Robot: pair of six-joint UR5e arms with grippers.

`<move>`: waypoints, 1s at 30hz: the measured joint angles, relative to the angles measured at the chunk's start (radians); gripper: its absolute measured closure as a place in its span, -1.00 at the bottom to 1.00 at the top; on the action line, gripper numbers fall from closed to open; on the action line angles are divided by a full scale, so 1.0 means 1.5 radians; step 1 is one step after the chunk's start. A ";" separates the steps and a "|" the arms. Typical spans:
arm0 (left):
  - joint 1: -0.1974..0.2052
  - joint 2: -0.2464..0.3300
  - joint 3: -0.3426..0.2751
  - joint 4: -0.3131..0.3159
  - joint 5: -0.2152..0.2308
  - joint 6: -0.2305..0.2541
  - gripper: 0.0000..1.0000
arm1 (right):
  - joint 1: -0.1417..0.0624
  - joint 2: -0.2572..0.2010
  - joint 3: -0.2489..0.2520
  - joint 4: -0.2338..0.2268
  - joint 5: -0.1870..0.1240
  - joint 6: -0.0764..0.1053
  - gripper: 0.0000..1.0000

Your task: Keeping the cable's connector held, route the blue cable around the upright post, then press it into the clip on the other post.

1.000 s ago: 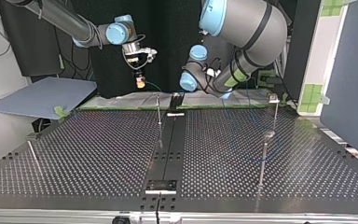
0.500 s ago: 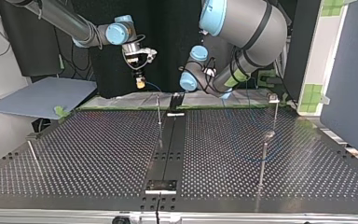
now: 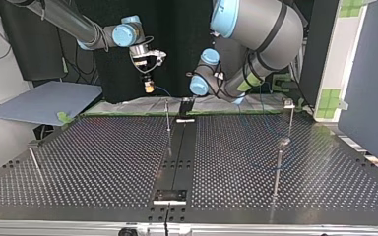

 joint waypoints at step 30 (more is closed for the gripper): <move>-0.023 0.000 0.000 0.084 0.011 -0.134 -1.00 | 0.012 0.000 0.000 0.004 0.002 -0.012 1.00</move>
